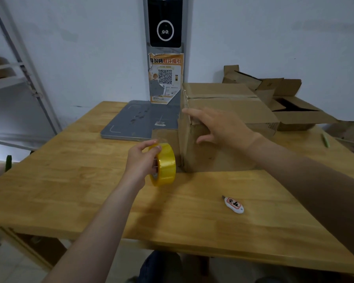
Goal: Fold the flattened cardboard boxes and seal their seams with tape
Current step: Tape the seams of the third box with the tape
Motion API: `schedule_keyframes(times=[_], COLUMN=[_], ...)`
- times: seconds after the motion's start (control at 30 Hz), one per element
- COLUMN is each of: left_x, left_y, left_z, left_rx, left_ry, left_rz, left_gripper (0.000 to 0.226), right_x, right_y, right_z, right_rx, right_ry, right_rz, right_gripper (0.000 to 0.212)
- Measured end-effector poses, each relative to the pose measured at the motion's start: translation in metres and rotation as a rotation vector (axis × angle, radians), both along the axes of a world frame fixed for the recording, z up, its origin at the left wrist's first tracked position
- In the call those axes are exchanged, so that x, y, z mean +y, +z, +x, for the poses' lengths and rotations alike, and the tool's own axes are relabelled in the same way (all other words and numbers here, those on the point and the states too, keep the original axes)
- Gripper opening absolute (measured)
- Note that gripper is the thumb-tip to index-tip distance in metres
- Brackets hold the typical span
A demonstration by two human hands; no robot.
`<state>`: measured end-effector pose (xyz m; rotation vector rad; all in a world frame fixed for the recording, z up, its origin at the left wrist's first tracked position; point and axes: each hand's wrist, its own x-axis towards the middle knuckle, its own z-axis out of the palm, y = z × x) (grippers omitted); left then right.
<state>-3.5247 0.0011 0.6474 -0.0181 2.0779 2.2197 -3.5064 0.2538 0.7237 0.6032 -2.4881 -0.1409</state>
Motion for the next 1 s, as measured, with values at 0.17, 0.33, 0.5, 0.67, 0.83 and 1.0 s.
schedule_keyframes(times=[0.17, 0.33, 0.5, 0.67, 0.83, 1.0], left_x=[0.006, 0.006, 0.008, 0.008, 0.009, 0.014], left_y=[0.004, 0.007, 0.011, 0.016, 0.022, 0.027], left_z=[0.001, 0.006, 0.012, 0.024, 0.036, 0.047], left_rx=[-0.001, 0.013, 0.017, 0.029, 0.040, 0.073], left_ry=[-0.002, -0.022, -0.035, -0.044, -0.052, -0.079], left_rz=[-0.007, -0.026, -0.045, -0.053, -0.082, -0.125], left_gripper=[0.024, 0.022, 0.023, 0.022, 0.018, 0.016], right_x=[-0.007, -0.010, -0.010, -0.018, -0.013, 0.012], right_y=[-0.006, 0.000, -0.005, -0.010, -0.002, -0.010], right_z=[-0.001, -0.009, -0.010, -0.003, 0.004, 0.054], right_rx=[-0.017, -0.065, -0.008, 0.080, -0.097, -0.071], right_ry=[-0.052, -0.013, 0.091, 0.112, 0.076, 0.026], right_rz=[0.033, -0.027, -0.190, -0.165, -0.026, -0.097], right_gripper=[0.095, 0.064, 0.032, 0.010, 0.023, 0.049])
